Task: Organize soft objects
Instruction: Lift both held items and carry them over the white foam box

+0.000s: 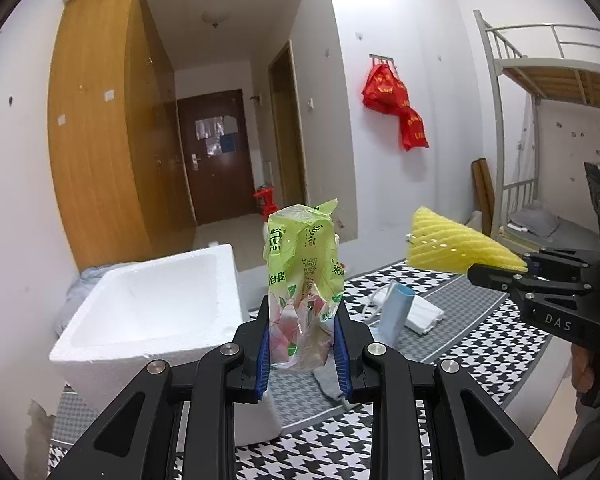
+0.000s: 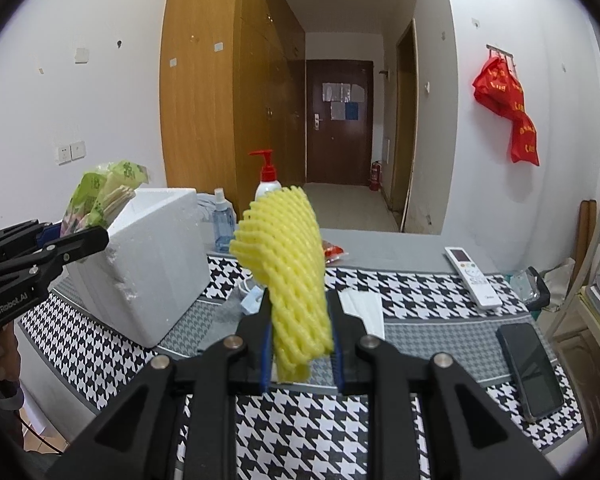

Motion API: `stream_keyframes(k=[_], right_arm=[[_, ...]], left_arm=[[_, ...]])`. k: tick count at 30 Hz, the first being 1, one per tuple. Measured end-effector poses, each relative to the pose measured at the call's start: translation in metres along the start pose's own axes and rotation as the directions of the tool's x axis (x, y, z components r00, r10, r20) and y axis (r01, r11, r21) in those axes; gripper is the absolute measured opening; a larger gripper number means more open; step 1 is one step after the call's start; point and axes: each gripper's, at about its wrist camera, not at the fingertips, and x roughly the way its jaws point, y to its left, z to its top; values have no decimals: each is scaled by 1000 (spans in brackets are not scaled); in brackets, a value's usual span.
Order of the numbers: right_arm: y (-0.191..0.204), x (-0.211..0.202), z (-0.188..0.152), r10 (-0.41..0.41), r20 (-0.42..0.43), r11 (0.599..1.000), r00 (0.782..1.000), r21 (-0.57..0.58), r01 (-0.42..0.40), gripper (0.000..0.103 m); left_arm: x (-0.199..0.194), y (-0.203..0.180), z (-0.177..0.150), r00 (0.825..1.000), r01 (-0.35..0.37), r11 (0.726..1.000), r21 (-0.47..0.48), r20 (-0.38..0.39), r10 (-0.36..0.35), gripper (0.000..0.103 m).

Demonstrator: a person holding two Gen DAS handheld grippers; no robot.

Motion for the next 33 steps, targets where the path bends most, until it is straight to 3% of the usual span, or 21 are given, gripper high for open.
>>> stream_keyframes(k=[33], right_arm=[[23, 2, 25, 52, 64, 998, 997, -24, -51, 27]], left_arm=[[-26, 39, 14, 991, -114, 993, -30, 69, 116, 28]])
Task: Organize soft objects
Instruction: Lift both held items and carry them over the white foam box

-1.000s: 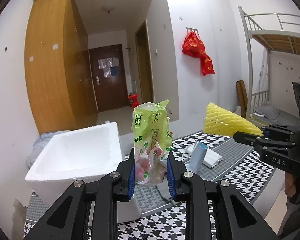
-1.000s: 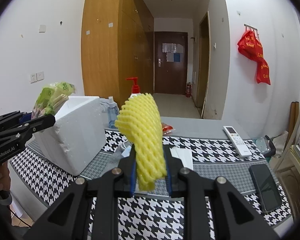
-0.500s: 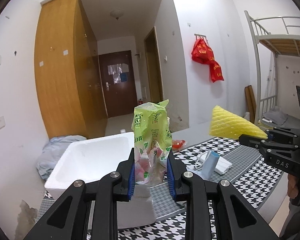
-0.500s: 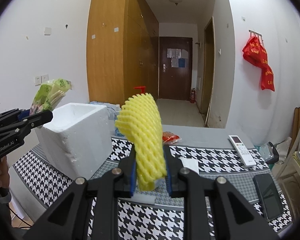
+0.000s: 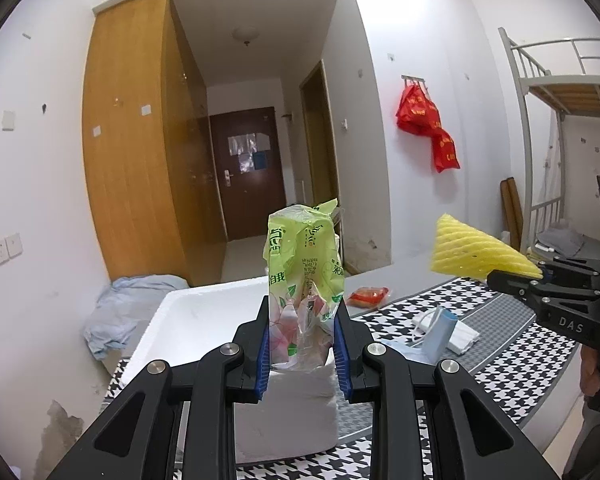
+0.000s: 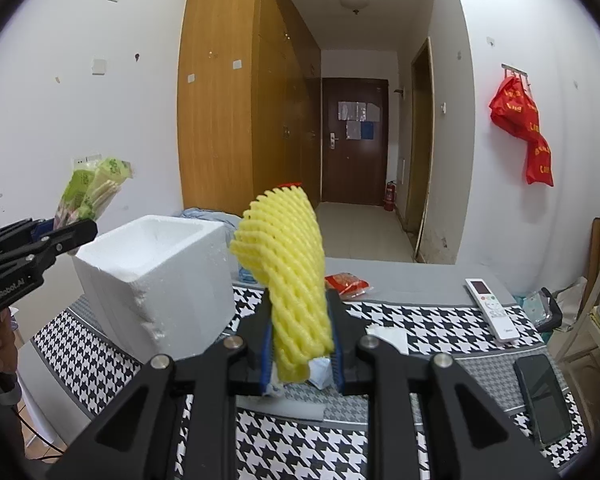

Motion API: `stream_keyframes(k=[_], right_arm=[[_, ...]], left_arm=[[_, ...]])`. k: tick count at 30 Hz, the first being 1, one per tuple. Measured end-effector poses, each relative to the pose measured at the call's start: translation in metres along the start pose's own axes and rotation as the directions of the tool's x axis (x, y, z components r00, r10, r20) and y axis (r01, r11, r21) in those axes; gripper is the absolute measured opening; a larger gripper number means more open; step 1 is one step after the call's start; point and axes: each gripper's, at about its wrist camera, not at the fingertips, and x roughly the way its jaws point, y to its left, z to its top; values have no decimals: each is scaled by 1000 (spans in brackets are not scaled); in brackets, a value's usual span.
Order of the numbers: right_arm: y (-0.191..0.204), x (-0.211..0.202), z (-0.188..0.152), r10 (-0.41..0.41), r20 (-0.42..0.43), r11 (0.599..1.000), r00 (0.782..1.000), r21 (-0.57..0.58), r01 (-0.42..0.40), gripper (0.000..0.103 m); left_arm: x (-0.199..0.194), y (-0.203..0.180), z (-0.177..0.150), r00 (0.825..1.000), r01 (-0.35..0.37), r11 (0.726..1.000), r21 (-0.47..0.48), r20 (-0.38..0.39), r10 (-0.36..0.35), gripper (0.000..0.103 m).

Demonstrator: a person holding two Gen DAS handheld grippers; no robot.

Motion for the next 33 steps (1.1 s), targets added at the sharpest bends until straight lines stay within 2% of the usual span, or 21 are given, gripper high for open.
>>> stream_keyframes(k=[8, 20, 33], right_arm=[[14, 5, 10, 42, 10, 999, 999, -27, -42, 27], [34, 24, 19, 121, -6, 990, 993, -70, -122, 27], [54, 38, 33, 160, -37, 979, 986, -118, -163, 27]], left_arm=[[2, 11, 1, 1000, -21, 1000, -10, -12, 21, 28], [2, 33, 1, 996, -89, 996, -26, -31, 88, 28], [1, 59, -2, 988, -150, 987, -61, -54, 147, 28]])
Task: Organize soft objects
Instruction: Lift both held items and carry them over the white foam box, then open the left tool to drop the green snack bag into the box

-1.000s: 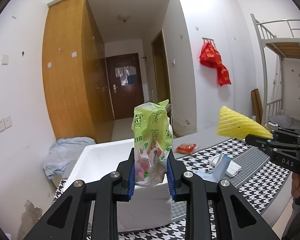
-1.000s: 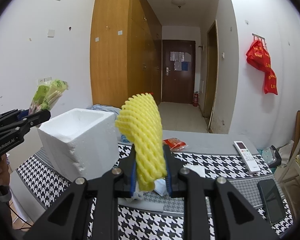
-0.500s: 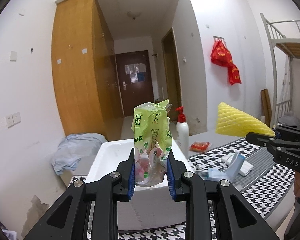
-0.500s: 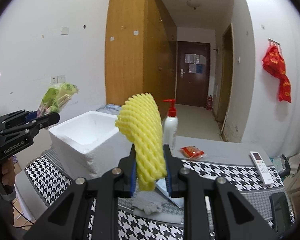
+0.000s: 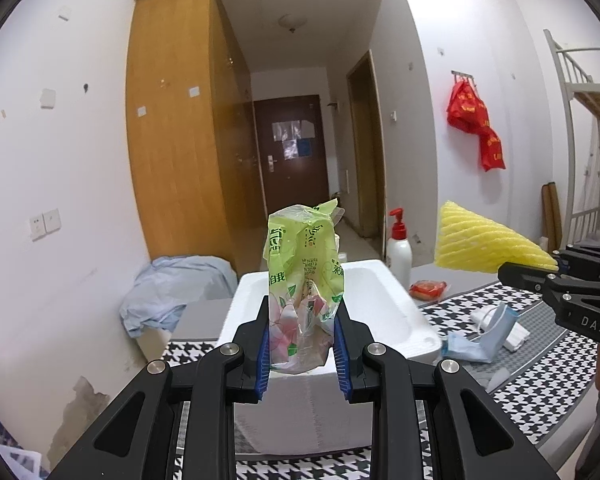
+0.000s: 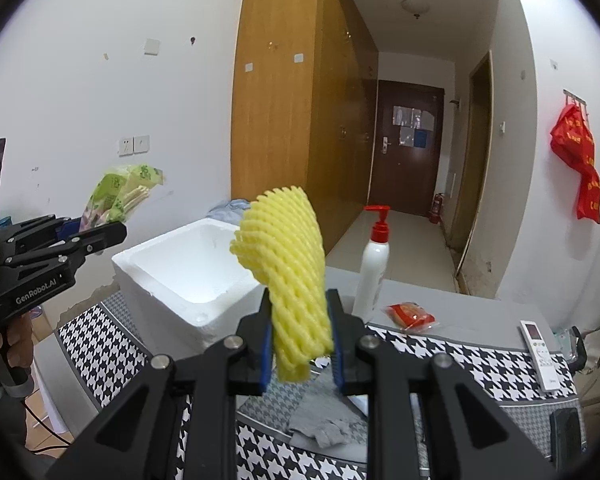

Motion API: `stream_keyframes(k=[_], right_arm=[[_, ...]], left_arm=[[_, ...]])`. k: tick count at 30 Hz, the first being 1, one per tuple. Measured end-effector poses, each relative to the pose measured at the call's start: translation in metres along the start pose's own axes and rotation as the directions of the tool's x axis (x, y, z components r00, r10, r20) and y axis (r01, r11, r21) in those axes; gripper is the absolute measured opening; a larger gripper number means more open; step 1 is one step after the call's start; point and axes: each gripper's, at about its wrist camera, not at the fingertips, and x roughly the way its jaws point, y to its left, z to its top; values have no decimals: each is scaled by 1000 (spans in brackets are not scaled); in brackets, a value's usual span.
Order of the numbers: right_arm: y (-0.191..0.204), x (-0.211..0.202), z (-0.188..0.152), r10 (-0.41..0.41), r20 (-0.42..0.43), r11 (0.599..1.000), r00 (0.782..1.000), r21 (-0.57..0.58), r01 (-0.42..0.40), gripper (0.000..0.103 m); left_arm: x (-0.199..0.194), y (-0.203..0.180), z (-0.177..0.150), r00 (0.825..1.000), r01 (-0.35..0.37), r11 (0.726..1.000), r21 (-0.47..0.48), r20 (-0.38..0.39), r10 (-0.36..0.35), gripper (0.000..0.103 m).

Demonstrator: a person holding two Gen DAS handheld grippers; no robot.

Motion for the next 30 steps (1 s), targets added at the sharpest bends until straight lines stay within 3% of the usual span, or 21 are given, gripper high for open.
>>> stream_keyframes(k=[26, 30], right_arm=[[15, 27, 18, 24, -27, 999, 999, -31, -25, 27], [15, 30, 18, 15, -31, 1000, 999, -26, -16, 27]], left_arm=[[48, 8, 11, 996, 44, 999, -13, -78, -45, 29], [58, 9, 12, 994, 51, 999, -15, -97, -53, 37]])
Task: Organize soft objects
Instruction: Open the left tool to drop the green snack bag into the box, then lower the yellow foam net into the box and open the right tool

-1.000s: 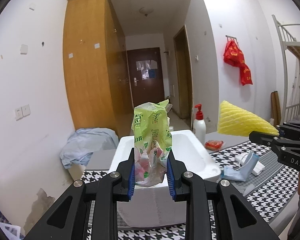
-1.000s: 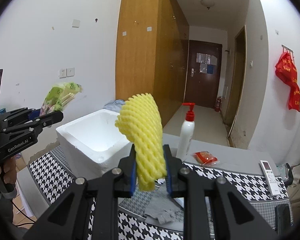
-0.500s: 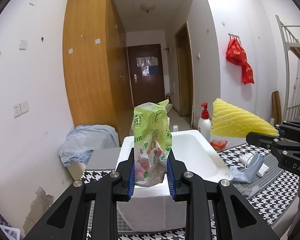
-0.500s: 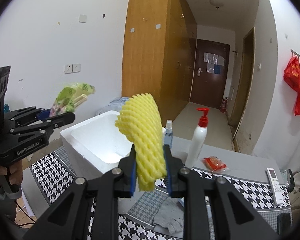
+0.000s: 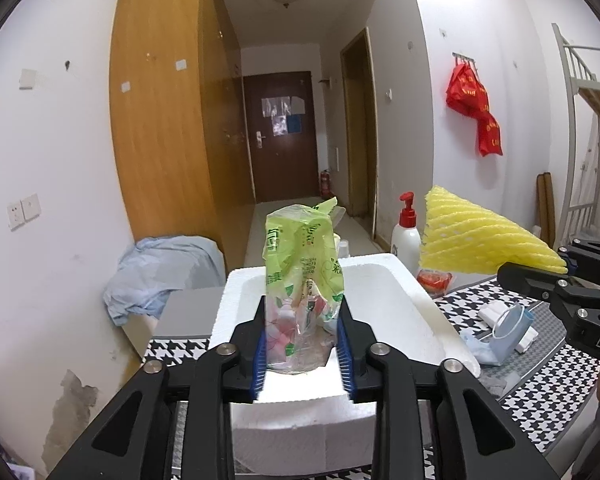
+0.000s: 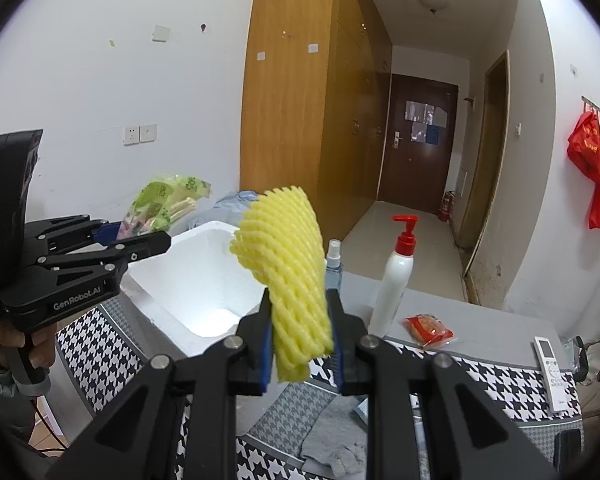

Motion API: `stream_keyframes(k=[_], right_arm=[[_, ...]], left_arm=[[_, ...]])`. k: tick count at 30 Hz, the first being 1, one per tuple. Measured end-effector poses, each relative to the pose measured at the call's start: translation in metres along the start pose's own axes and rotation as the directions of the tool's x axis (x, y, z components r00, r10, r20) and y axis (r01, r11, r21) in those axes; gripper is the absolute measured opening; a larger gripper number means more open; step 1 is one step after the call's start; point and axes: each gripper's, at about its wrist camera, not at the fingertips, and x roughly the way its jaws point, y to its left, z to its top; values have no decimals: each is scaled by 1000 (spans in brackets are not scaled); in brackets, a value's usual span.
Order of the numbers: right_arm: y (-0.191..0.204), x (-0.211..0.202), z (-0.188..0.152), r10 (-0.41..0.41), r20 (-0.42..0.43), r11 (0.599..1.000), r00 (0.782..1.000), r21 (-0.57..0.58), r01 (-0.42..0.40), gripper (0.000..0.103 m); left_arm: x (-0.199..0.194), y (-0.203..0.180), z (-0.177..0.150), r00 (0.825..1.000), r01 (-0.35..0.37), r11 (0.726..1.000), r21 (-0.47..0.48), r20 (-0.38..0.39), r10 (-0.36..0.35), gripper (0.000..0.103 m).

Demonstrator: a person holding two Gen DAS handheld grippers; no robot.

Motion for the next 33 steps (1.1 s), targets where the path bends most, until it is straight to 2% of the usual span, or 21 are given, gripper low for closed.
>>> stream_keyframes(k=[1, 2, 4, 6, 9, 33], right_arm=[[0, 0, 0, -2, -1, 1000, 1000, 0, 2, 27], [0, 1, 0, -2, -2, 1000, 1000, 1, 2, 27], [1, 2, 0, -2, -4, 1000, 1000, 1, 2, 27], [3, 2, 2, -5, -4, 1000, 1000, -1, 5, 27], [7, 2, 3, -4, -3, 1000, 1000, -6, 4, 27], [30, 25, 19, 55, -23, 997, 998, -53, -56, 27]], left_arm=[[2, 1, 0, 1000, -6, 1000, -5, -3, 6, 40], [3, 3, 0, 1000, -14, 1000, -9, -1, 14, 51], [3, 5, -2, 999, -40, 999, -12, 13, 41, 85], [-1, 9, -3, 997, -71, 997, -29, 41, 72, 94], [-6, 14, -4, 996, -71, 996, -46, 56, 74, 100], [-35, 45, -8, 980, -164, 983, -86, 97, 172, 102]])
